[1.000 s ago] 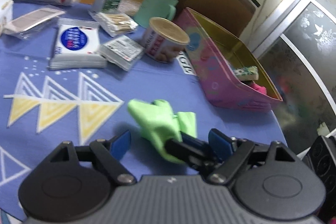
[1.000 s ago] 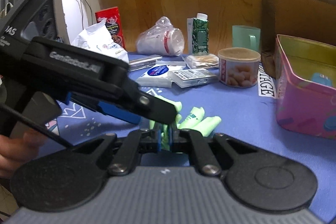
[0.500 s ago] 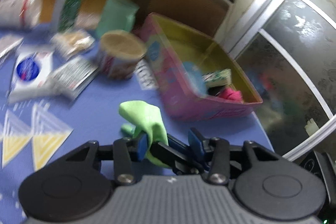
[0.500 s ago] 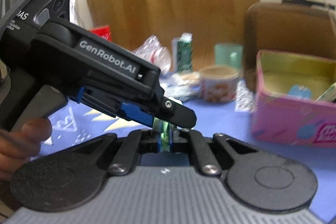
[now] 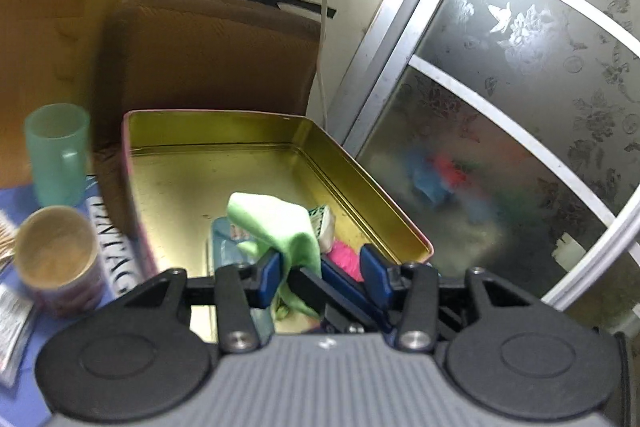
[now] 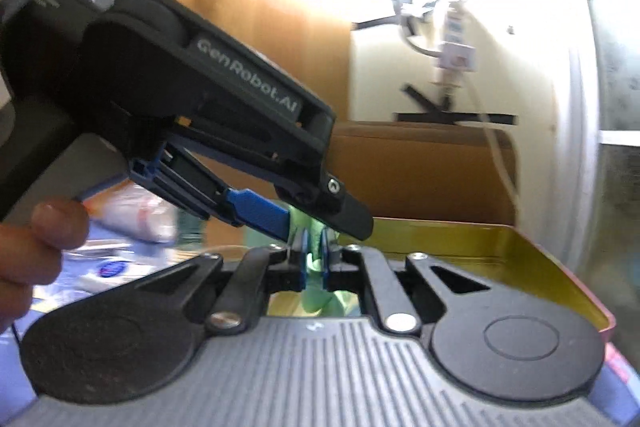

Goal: Organize soft objects
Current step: 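Carry the green cloth into the pink tin and open the left tool, then move the left tool back to the white plastic barcode box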

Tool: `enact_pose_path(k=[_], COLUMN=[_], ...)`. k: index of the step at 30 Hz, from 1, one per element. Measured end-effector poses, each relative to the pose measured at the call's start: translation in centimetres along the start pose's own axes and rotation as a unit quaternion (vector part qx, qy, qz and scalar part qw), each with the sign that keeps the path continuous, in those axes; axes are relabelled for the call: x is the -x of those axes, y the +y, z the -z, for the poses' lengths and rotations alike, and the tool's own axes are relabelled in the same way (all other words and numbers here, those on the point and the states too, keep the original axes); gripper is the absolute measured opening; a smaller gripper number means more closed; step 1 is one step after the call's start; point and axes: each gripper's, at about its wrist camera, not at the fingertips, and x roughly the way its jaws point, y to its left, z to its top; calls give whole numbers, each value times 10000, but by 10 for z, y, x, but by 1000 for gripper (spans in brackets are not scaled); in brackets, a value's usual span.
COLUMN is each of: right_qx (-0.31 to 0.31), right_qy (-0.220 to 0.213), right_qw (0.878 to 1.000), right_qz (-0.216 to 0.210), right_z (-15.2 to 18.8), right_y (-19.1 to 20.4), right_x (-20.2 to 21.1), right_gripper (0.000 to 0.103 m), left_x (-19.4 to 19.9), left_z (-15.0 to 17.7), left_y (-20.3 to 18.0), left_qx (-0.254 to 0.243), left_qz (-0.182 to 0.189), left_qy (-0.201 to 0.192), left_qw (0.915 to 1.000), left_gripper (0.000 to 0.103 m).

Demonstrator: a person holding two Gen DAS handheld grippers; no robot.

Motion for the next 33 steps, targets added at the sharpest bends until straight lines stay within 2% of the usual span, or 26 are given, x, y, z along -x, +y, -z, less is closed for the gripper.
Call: enact_pose_path(k=[3, 4, 6, 7, 12, 17, 19, 24, 28, 33], right_qx=[-98, -120, -173, -272, -562, -713, -784, -815, -773, -697], right_qy=[231, 367, 600, 627, 403, -46, -203, -171, 212, 769], right_qw=[9991, 9981, 9955, 9943, 9937, 9940, 9939, 9965, 9954, 9892], right_qz=[350, 480, 716, 824, 885, 832, 744, 117, -522, -1039], right_z=[9, 13, 21, 25, 30, 26, 21, 15, 19, 32], right_y=[-19, -24, -34, -37, -42, -32, -25, 6, 44, 85], right_x=[-17, -24, -34, -32, -14, 9, 18, 18, 7, -8], right_gripper=[11, 15, 30, 42, 45, 46, 46, 46, 46, 46], left_x=[-24, -30, -36, -36, -20, 24, 47, 94, 127, 162], left_z=[-2, 0, 5, 8, 18, 30, 38, 62, 83, 107], left_y=[-3, -2, 2, 5, 25, 47, 58, 87, 118, 153], left_qx=[62, 50, 46, 79, 425, 722, 769, 870, 1051, 1220], left_qz=[-160, -271, -471, -495, -510, -446, -529, -913, -1263, -1700], left_qy=[148, 179, 237, 258, 154, -258, -476, -849, -1032, -1221], left_qw=[9997, 9995, 9986, 9984, 9977, 9961, 9945, 9884, 9810, 9702], left_gripper=[51, 52, 53, 53, 56, 56, 62, 63, 63, 63])
